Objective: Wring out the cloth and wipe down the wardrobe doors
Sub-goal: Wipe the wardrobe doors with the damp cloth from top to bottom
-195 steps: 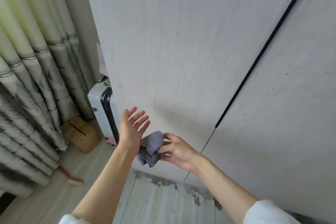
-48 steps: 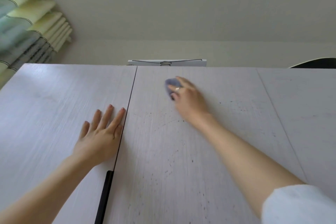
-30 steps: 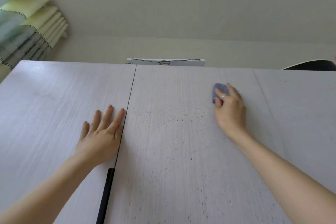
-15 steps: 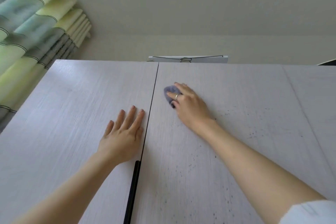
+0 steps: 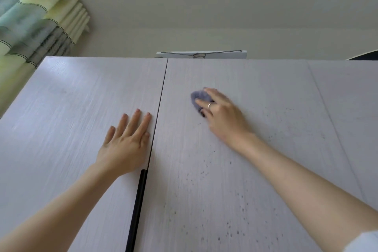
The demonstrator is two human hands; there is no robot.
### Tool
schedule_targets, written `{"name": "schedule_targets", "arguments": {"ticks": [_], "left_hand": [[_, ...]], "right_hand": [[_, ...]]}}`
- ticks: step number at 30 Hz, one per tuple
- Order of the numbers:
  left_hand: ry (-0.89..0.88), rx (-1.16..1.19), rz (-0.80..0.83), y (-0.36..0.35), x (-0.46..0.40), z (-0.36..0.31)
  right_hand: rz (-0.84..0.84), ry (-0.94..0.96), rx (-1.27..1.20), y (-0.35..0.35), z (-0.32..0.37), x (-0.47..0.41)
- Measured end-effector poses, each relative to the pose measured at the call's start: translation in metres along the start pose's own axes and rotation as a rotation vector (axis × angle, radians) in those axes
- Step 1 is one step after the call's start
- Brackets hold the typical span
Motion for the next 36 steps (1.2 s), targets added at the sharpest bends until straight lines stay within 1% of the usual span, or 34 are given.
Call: {"name": "schedule_targets", "arguments": {"ticks": [1, 3, 5, 6, 7, 11, 12, 13, 14, 15, 16, 19, 20, 21, 22, 23, 24, 25, 26, 27, 28, 29, 30, 33, 34, 35, 36], "left_hand": [[0.003, -0.003, 0.003, 0.000, 0.000, -0.001], [0.018, 0.003, 0.005, -0.002, 0.000, -0.003], [0.030, 0.015, 0.000, -0.003, 0.000, -0.005], [0.033, 0.021, 0.003, -0.004, 0.000, -0.006], [0.035, 0.024, 0.004, -0.004, 0.000, -0.006], [0.048, 0.034, 0.008, -0.005, -0.001, -0.006], [0.054, 0.044, 0.019, -0.005, 0.000, -0.008], [0.059, 0.052, 0.031, -0.004, 0.000, -0.010], [0.065, 0.061, 0.038, -0.004, 0.001, -0.011], [0.066, 0.066, 0.046, -0.003, 0.002, -0.011], [0.062, 0.068, 0.053, -0.003, 0.004, -0.011], [0.049, 0.061, 0.064, -0.003, 0.011, -0.009], [0.049, 0.053, 0.068, -0.004, 0.013, -0.009], [0.054, 0.057, 0.074, -0.004, 0.015, -0.010], [0.063, 0.077, 0.074, -0.005, 0.016, -0.011], [0.071, 0.094, 0.066, -0.005, 0.017, -0.012], [0.075, 0.103, 0.061, -0.005, 0.018, -0.012], [0.076, 0.101, 0.057, -0.005, 0.018, -0.011], [0.074, 0.093, 0.053, -0.006, 0.018, -0.012], [0.076, 0.082, 0.051, -0.006, 0.018, -0.011], [0.083, 0.074, 0.053, -0.006, 0.019, -0.012], [0.091, 0.073, 0.057, -0.006, 0.019, -0.013], [0.101, 0.076, 0.060, -0.007, 0.020, -0.013], [0.117, 0.074, 0.047, -0.009, 0.021, -0.015], [0.118, 0.069, 0.039, -0.010, 0.020, -0.015], [0.119, 0.065, 0.034, -0.010, 0.020, -0.015], [0.122, 0.063, 0.032, -0.011, 0.020, -0.015]], "right_hand": [[-0.018, -0.121, 0.017, 0.012, -0.019, -0.002], [-0.076, -0.304, 0.032, 0.032, -0.045, -0.003], [-0.155, -0.393, 0.027, 0.035, -0.048, -0.001], [-0.165, -0.387, 0.018, 0.031, -0.041, 0.002], [-0.150, -0.307, 0.017, 0.023, -0.029, 0.005], [0.103, 0.336, -0.075, -0.010, 0.028, 0.043], [0.172, 0.400, -0.072, -0.010, 0.028, 0.047], [0.216, 0.410, -0.055, -0.006, 0.023, 0.044], [0.238, 0.373, -0.023, 0.001, 0.014, 0.037], [0.217, 0.306, -0.004, 0.007, 0.003, 0.028], [0.150, 0.198, 0.002, 0.015, -0.010, 0.020], [-0.071, -0.269, -0.002, 0.033, -0.041, 0.002], [-0.119, -0.342, 0.004, 0.032, -0.039, 0.003], [-0.129, -0.336, 0.016, 0.026, -0.033, 0.007], [-0.127, -0.236, 0.010, 0.019, -0.024, 0.017], [-0.095, -0.073, -0.018, 0.012, -0.014, 0.029], [-0.027, 0.114, -0.033, 0.007, -0.005, 0.046], [0.079, 0.289, -0.044, 0.004, 0.001, 0.062], [0.167, 0.414, -0.018, 0.007, 0.000, 0.072], [0.227, 0.479, 0.007, 0.013, -0.009, 0.072], [0.238, 0.488, 0.028, 0.022, -0.021, 0.068], [0.211, 0.435, 0.036, 0.030, -0.036, 0.062], [0.140, 0.317, 0.028, 0.040, -0.051, 0.053], [-0.062, -0.203, 0.066, 0.064, -0.098, 0.041], [-0.103, -0.326, 0.093, 0.066, -0.104, 0.042], [-0.120, -0.377, 0.118, 0.065, -0.103, 0.044], [-0.139, -0.338, 0.134, 0.061, -0.095, 0.047]]}}
Point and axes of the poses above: each hand's wrist, its own x-axis away from the middle knuckle, its own y-axis out of the back of the hand, z = x × y, the point moved 1 cm from there along -x, towards the middle knuckle, and after that the axes turned 6 degrees about z, right-handed, at the moved point
